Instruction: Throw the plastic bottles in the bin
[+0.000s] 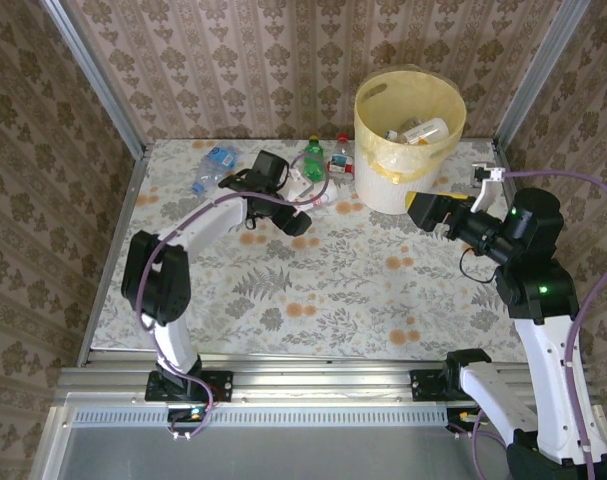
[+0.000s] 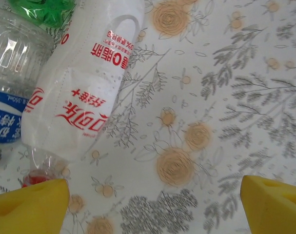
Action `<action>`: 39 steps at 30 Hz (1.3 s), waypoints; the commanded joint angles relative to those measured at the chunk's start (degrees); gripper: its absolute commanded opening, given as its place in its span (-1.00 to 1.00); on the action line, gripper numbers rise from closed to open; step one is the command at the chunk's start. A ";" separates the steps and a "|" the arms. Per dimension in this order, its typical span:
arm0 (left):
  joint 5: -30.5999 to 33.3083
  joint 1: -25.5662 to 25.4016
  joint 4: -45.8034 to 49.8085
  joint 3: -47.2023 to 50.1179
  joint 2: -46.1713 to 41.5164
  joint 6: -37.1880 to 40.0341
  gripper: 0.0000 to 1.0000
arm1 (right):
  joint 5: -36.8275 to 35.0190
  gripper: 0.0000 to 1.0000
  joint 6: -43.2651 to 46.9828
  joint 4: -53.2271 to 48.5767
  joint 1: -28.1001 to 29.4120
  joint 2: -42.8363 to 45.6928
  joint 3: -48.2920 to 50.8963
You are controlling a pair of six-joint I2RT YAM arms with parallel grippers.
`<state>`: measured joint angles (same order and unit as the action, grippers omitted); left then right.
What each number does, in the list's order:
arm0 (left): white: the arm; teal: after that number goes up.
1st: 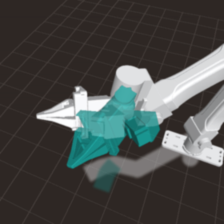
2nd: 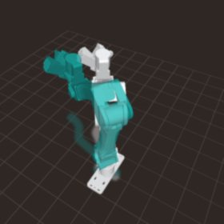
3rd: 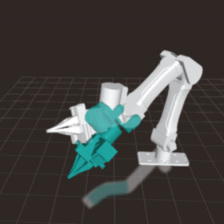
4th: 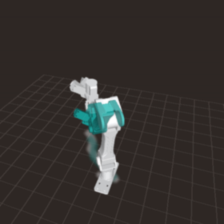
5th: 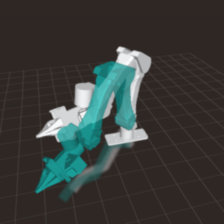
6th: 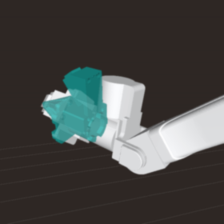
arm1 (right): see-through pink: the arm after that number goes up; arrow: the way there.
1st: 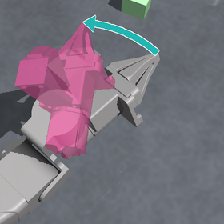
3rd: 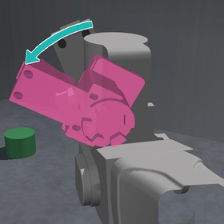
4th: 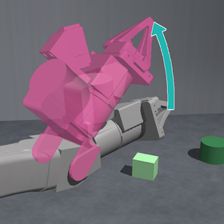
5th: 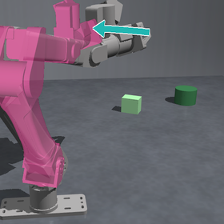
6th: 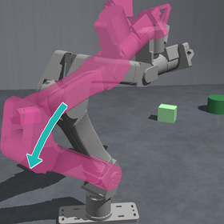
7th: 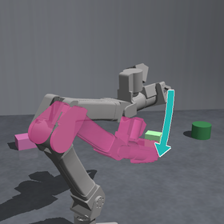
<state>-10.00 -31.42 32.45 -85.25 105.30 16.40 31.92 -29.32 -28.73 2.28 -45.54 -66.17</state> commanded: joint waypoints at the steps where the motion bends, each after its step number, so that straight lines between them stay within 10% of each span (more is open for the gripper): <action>1: 1.60 1.50 3.00 -4.97 3.84 4.10 0.81 | 1.96 1.00 1.44 -1.77 0.36 -0.73 -0.95; 39: 4.12 3.41 0.86 -16.67 23.29 3.99 0.66 | 1.65 1.00 1.89 -6.36 0.35 1.43 -0.69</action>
<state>-4.47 -28.40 32.82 -102.61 128.01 20.62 32.21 -28.05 -36.21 2.28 -43.72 -66.43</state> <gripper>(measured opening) 0.839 0.999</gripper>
